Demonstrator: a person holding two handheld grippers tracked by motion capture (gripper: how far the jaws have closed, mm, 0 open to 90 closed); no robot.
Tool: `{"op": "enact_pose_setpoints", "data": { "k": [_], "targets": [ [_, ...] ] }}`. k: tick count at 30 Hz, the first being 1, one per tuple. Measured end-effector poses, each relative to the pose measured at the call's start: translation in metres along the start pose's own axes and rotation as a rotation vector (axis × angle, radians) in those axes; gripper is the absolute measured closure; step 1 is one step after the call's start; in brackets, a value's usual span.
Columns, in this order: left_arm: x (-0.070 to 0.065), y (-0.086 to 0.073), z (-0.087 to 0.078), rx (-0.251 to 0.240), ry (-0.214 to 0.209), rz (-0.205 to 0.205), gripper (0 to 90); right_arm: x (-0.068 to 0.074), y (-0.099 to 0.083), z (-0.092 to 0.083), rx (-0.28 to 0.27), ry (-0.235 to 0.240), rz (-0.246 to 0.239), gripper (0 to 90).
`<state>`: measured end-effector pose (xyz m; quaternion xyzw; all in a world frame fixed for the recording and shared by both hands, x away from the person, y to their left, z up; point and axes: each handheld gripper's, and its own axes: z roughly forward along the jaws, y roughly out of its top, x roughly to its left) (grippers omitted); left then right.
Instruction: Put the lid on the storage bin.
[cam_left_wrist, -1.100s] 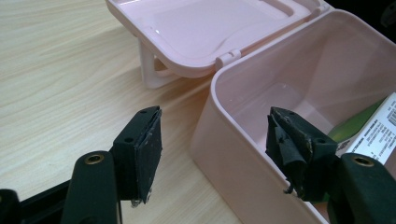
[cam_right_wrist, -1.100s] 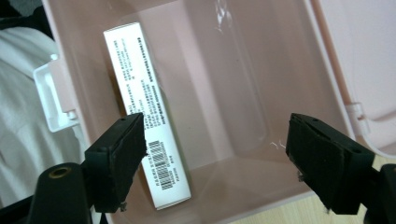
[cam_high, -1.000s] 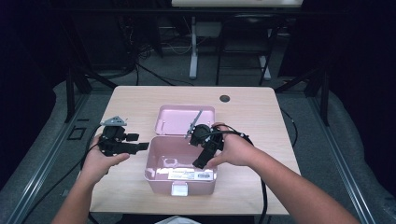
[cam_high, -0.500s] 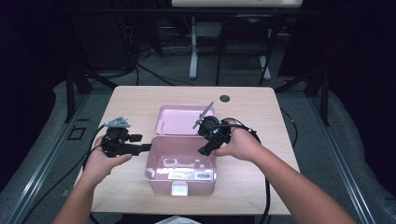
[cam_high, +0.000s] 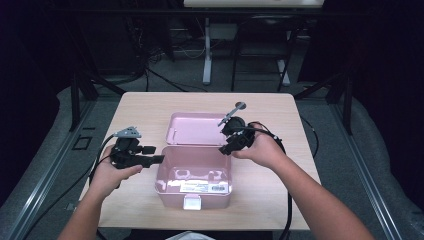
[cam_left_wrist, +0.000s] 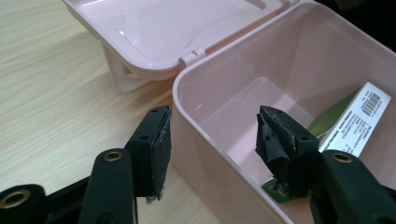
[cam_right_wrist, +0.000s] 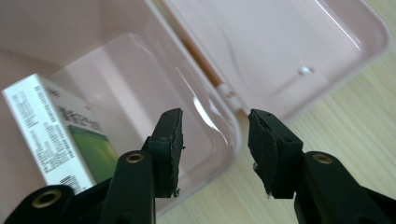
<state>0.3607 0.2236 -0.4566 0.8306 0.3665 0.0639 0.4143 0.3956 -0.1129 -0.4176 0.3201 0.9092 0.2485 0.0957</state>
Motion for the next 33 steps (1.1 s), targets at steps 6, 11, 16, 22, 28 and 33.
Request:
{"op": "enact_pose_setpoints", "data": {
  "k": [6,11,16,22,28,33],
  "targets": [
    [0.000,-0.002,0.006,0.007,0.011,0.020,51.9,-0.017,0.000,-0.001,-0.055,0.021,0.102,59.0],
    [0.000,-0.004,0.008,0.015,0.009,0.004,58.0,-0.029,0.000,0.002,-0.060,-0.022,0.148,59.0],
    [-0.002,-0.004,0.013,0.027,0.035,0.001,62.5,-0.038,0.000,0.010,-0.046,-0.042,0.204,60.2],
    [0.003,-0.006,0.011,0.022,0.003,-0.029,66.0,-0.047,0.003,0.018,-0.068,-0.062,0.254,61.8],
    [0.003,-0.006,0.012,0.015,0.018,-0.029,66.0,-0.056,0.006,0.026,-0.070,-0.070,0.319,64.7],
    [0.003,-0.006,0.011,0.023,0.013,-0.027,66.0,-0.065,0.010,0.041,-0.067,-0.106,0.385,64.7]
  ]
}}
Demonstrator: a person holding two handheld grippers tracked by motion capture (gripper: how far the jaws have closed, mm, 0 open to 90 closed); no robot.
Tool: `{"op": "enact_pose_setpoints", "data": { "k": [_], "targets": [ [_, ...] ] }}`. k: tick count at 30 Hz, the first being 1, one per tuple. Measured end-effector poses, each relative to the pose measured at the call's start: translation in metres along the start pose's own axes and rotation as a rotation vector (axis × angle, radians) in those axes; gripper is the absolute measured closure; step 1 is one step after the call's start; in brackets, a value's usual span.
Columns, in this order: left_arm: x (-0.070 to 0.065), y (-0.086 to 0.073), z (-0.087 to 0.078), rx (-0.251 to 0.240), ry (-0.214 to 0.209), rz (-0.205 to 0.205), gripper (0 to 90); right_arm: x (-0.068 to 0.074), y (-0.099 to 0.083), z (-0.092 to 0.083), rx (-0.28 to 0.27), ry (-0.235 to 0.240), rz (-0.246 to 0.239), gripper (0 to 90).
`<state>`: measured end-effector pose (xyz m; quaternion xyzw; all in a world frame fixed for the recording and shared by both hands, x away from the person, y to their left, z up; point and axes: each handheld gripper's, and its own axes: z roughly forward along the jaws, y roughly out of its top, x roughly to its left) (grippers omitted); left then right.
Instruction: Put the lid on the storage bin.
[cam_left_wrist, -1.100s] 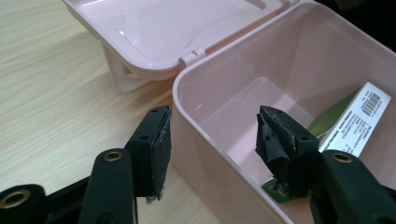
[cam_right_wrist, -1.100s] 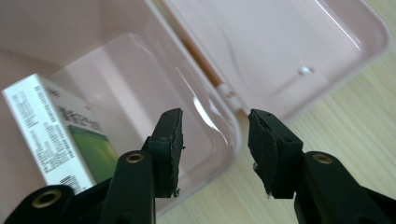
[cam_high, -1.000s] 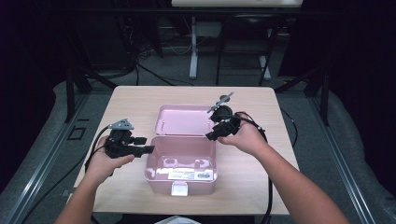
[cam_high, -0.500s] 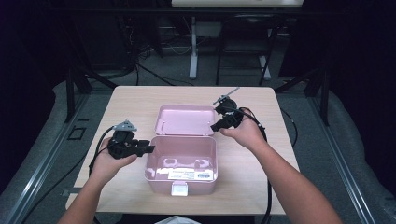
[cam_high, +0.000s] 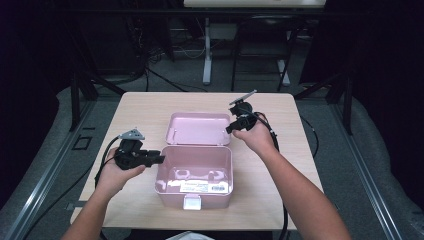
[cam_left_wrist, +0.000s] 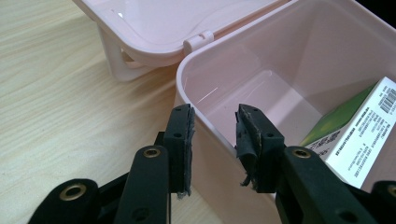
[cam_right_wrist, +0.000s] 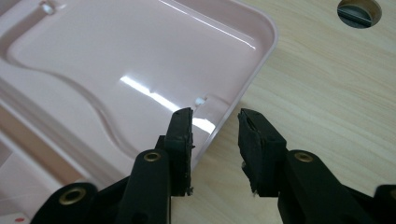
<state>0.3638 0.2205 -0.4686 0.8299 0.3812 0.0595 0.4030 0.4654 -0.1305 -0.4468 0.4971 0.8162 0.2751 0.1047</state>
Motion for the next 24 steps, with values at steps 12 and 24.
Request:
{"op": "enact_pose_setpoints", "data": {
  "k": [12,24],
  "targets": [
    [-0.001,0.001,0.000,0.005,0.004,-0.001,66.2,-0.005,0.009,0.020,-0.010,-0.007,0.121,65.3],
    [0.000,0.000,0.000,0.005,-0.002,-0.003,66.4,-0.009,0.021,0.031,-0.014,-0.054,0.160,68.7]
  ]
}}
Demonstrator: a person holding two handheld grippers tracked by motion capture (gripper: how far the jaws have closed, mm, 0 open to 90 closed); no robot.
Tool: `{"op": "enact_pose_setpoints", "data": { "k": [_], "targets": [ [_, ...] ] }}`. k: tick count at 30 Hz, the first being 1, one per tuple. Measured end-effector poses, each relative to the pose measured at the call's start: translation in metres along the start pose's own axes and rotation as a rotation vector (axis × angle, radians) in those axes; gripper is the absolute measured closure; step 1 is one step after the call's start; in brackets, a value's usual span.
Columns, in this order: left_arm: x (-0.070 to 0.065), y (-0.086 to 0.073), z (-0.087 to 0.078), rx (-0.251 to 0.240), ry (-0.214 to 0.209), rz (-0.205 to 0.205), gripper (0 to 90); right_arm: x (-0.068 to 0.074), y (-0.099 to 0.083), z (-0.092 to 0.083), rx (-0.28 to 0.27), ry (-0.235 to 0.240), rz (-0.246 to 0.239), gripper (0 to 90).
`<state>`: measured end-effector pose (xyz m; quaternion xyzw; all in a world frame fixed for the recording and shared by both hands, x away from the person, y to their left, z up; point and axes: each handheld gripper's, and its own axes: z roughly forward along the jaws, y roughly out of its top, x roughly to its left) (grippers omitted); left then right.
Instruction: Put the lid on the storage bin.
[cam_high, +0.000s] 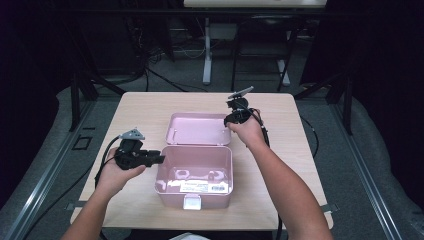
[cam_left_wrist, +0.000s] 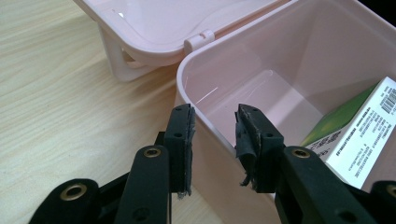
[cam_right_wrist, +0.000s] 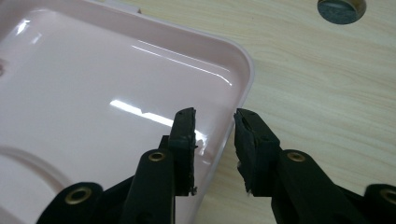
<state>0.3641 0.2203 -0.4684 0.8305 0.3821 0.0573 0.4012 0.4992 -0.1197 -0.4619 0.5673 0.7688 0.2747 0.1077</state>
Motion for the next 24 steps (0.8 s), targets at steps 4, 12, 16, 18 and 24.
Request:
{"op": "enact_pose_setpoints", "data": {
  "k": [4,12,16,18,24],
  "targets": [
    [0.001,0.000,0.000,-0.001,-0.005,-0.001,66.4,-0.002,0.003,0.005,0.014,-0.014,0.021,68.8],
    [-0.001,0.000,0.001,-0.012,0.016,-0.008,66.6,-0.001,0.006,0.018,0.049,-0.034,0.051,70.9],
    [0.001,0.000,0.000,-0.002,-0.006,-0.011,66.6,-0.002,0.006,0.021,0.058,-0.040,0.079,75.6],
    [0.001,0.000,0.000,-0.003,-0.006,-0.012,66.6,-0.003,0.006,0.021,0.054,-0.039,0.082,76.2],
    [0.001,0.000,0.000,-0.001,-0.003,-0.016,66.6,-0.003,0.007,0.017,0.045,-0.044,0.101,79.8]
  ]
}}
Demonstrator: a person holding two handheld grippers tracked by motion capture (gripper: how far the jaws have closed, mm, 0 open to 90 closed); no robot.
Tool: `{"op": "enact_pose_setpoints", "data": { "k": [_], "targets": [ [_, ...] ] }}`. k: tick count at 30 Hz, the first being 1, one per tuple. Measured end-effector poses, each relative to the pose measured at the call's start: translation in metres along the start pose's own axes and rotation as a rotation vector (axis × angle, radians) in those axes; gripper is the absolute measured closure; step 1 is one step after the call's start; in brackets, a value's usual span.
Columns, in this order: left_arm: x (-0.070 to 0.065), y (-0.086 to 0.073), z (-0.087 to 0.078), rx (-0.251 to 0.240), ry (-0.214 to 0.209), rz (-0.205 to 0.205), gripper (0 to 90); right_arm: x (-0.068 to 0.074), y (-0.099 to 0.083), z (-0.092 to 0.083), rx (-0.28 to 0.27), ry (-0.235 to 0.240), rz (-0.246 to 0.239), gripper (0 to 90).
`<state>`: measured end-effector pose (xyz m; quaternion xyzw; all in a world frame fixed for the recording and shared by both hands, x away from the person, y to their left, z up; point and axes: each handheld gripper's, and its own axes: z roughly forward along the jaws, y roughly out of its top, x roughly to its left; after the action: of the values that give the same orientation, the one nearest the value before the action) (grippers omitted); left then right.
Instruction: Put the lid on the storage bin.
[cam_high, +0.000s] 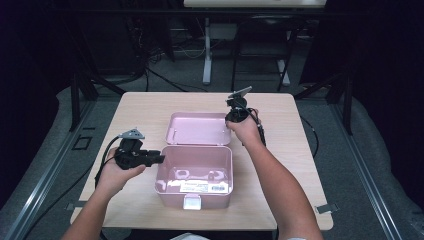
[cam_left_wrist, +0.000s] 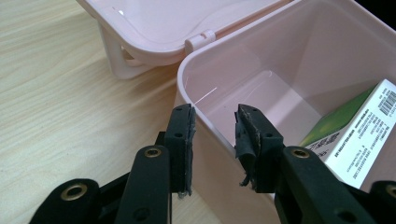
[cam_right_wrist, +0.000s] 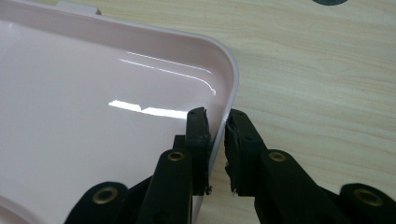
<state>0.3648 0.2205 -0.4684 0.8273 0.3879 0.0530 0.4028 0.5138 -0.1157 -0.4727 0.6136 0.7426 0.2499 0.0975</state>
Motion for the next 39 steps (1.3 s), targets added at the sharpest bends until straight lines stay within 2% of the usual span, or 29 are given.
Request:
{"op": "enact_pose_setpoints", "data": {
  "k": [6,12,13,14,22,27,28,30,35,39],
  "targets": [
    [0.000,0.000,0.000,-0.003,0.001,-0.003,66.7,-0.001,0.001,-0.002,-0.004,0.014,0.015,80.3],
    [0.000,0.000,0.000,0.001,0.002,-0.002,66.7,0.000,0.001,-0.007,-0.020,0.012,0.007,81.1],
    [-0.002,0.000,0.000,-0.006,0.028,-0.004,66.7,0.000,0.001,-0.008,-0.023,0.012,0.006,81.2],
    [0.000,0.000,0.000,-0.003,0.003,-0.003,66.7,0.001,0.001,-0.009,-0.031,0.013,0.006,81.3],
    [-0.001,0.000,0.000,-0.002,0.010,-0.003,66.8,-0.001,0.001,-0.015,-0.043,0.031,0.009,81.6],
    [-0.001,0.000,0.000,-0.002,0.011,-0.004,66.8,0.000,0.003,-0.021,-0.049,0.027,-0.004,82.1],
    [-0.001,0.000,0.000,-0.003,0.007,-0.005,67.0,0.003,0.004,-0.025,-0.056,0.013,-0.023,82.3],
    [-0.001,0.000,0.000,-0.003,0.006,-0.005,66.9,0.004,0.005,-0.026,-0.059,0.011,-0.027,82.4],
    [-0.001,0.000,0.000,-0.005,0.014,-0.005,67.0,0.005,0.006,-0.035,-0.081,0.016,-0.032,83.0],
    [-0.001,0.000,0.000,-0.004,0.005,-0.006,66.9,0.008,0.004,-0.041,-0.110,-0.002,-0.062,82.9]
  ]
}}
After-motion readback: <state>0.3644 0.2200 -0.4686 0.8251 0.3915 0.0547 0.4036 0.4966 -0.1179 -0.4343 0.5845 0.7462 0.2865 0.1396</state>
